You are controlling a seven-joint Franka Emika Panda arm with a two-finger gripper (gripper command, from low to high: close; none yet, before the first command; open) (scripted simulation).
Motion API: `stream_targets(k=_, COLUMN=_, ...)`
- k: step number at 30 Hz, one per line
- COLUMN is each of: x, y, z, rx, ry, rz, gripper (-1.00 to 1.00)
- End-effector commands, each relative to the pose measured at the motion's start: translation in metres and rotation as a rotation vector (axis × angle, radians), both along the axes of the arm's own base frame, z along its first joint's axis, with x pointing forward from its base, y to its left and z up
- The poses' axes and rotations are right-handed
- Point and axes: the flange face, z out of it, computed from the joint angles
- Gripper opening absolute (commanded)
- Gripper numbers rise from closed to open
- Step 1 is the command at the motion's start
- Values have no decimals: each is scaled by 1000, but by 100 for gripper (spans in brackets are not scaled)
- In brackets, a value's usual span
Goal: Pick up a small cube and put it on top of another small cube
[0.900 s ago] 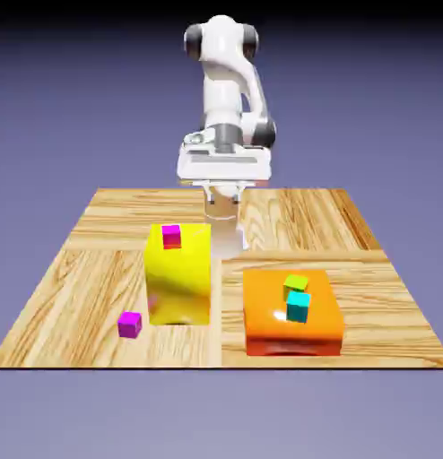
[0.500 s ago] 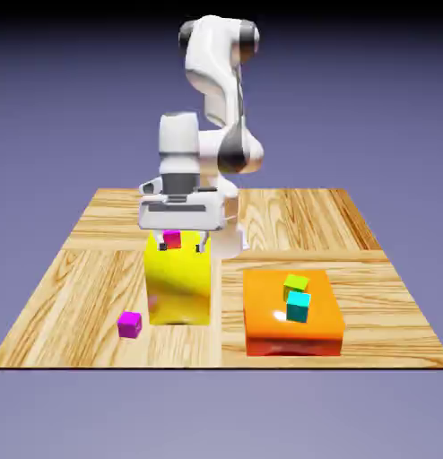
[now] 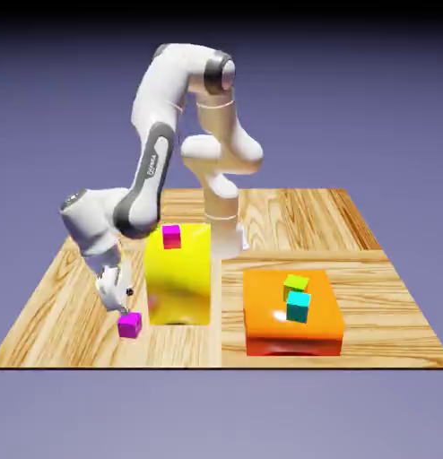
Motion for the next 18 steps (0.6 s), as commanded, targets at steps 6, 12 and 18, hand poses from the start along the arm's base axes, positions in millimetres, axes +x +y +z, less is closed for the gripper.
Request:
stream_targets(k=6, x=1, y=17, z=-64, rx=1, ry=2, rz=-17, gripper=0)
stream_targets(k=12, x=0, y=4, z=-19, rx=1, ry=1, rz=-16, gripper=-100)
stream_targets(k=18, x=54, y=50, z=40, rx=-56, ry=4, rz=361, gripper=-100)
